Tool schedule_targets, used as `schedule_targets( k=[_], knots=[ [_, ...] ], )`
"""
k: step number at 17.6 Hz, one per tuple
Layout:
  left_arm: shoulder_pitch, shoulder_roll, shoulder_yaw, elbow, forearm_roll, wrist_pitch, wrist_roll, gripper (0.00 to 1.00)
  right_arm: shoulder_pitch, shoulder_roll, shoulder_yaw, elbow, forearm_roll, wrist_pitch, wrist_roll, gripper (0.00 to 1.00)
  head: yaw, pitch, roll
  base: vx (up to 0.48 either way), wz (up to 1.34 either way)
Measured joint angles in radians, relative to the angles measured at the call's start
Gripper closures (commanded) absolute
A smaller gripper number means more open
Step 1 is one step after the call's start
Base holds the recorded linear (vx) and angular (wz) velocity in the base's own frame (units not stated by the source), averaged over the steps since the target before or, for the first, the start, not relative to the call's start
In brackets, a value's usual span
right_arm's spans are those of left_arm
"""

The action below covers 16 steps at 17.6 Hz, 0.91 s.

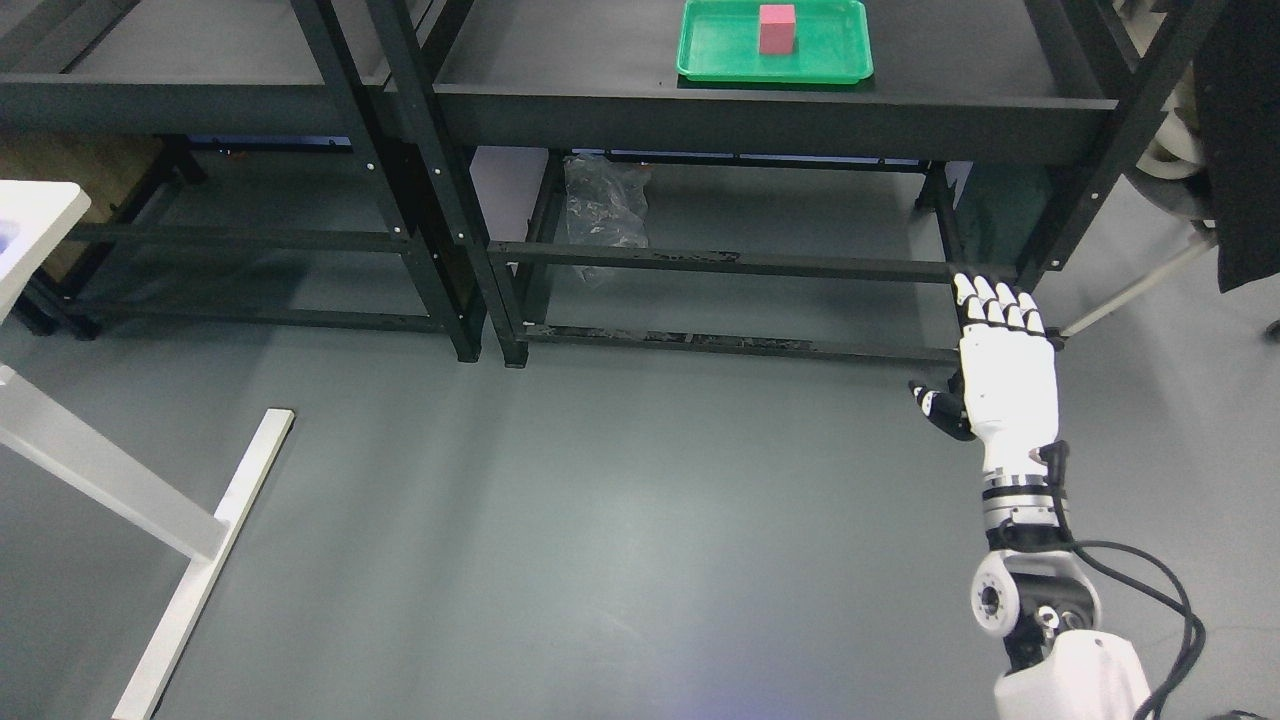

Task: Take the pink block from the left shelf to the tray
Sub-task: 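Drive toward the black shelf, bringing the right hand beside the green tray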

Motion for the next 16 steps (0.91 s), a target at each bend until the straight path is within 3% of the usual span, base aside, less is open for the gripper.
schedule_targets(
  k=[16],
  knots=[
    [0.000, 0.000, 0.000, 0.000, 0.000, 0.000, 0.000, 0.00, -0.023, 0.003, -0.017, -0.001, 0.007, 0.001, -0.005, 0.01, 0.0000, 0.000, 0.000, 0.243, 0.06]
  ],
)
